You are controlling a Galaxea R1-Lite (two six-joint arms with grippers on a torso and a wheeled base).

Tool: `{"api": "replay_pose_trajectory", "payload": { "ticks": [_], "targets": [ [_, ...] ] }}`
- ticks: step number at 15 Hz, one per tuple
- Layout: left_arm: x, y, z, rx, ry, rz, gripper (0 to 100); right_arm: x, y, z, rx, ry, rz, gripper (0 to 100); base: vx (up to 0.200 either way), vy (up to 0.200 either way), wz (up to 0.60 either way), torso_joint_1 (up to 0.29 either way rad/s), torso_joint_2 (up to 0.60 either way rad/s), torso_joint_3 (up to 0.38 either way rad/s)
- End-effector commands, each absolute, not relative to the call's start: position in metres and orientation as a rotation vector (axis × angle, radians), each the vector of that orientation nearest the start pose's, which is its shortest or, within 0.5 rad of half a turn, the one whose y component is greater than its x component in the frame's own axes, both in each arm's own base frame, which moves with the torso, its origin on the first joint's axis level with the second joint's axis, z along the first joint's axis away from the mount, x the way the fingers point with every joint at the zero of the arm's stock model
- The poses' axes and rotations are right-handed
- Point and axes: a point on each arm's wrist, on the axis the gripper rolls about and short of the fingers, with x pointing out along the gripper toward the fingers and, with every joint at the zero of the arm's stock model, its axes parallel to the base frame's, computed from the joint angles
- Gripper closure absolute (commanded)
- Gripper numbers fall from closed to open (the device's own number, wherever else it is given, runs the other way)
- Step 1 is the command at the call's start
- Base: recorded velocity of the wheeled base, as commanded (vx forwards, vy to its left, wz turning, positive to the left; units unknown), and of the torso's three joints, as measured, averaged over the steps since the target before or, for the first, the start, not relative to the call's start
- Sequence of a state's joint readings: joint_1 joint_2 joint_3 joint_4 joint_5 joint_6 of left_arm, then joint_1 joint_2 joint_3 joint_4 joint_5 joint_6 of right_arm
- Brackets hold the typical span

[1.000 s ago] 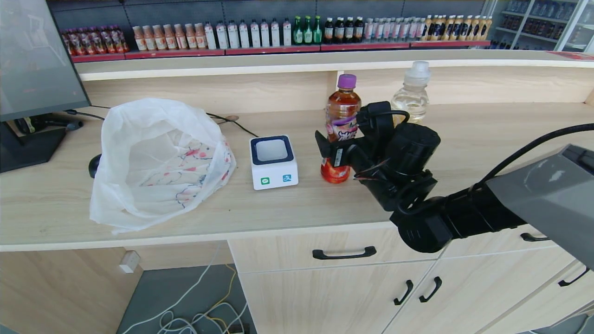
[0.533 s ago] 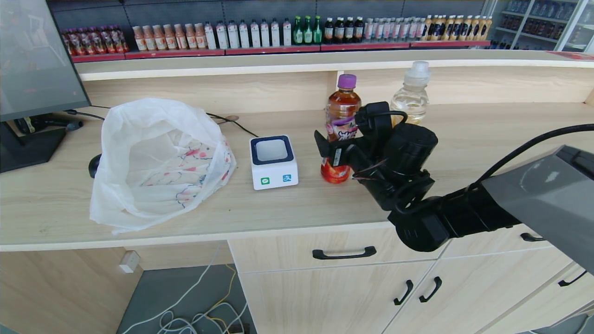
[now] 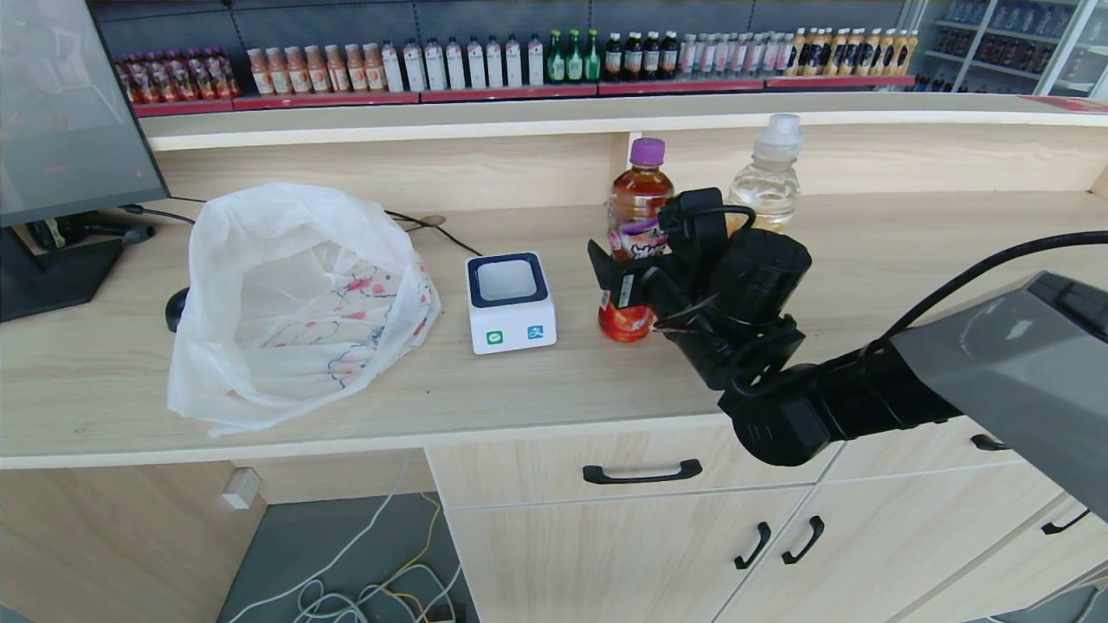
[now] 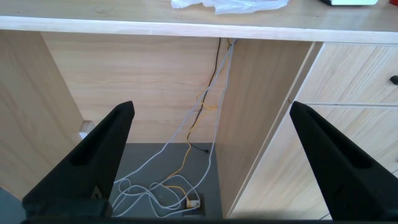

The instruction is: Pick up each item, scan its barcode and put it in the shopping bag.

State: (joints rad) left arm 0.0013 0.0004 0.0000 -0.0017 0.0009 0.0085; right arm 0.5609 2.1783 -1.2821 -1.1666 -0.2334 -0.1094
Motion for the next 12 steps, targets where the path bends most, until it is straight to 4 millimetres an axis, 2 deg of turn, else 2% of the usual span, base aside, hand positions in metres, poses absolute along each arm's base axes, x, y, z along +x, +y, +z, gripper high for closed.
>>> {"api": "replay_pose_trajectory", "payload": {
  "ticks": [1, 12],
  "targets": [
    [-0.0228, 0.0, 0.0756, 0.008, -0.002, 0.002, 0, 0.3721, 0.2279, 0.1873, 0.0, -0.276, 0.311, 100, 0.0, 0.0, 0.0, 0.0, 0.0, 0.0],
    [-0.0228, 0.0, 0.0756, 0.008, -0.002, 0.002, 0, 0.3643, 0.2308, 0.1956, 0.007, -0.289, 0.324, 100, 0.0, 0.0, 0.0, 0.0, 0.0, 0.0]
  ]
}}
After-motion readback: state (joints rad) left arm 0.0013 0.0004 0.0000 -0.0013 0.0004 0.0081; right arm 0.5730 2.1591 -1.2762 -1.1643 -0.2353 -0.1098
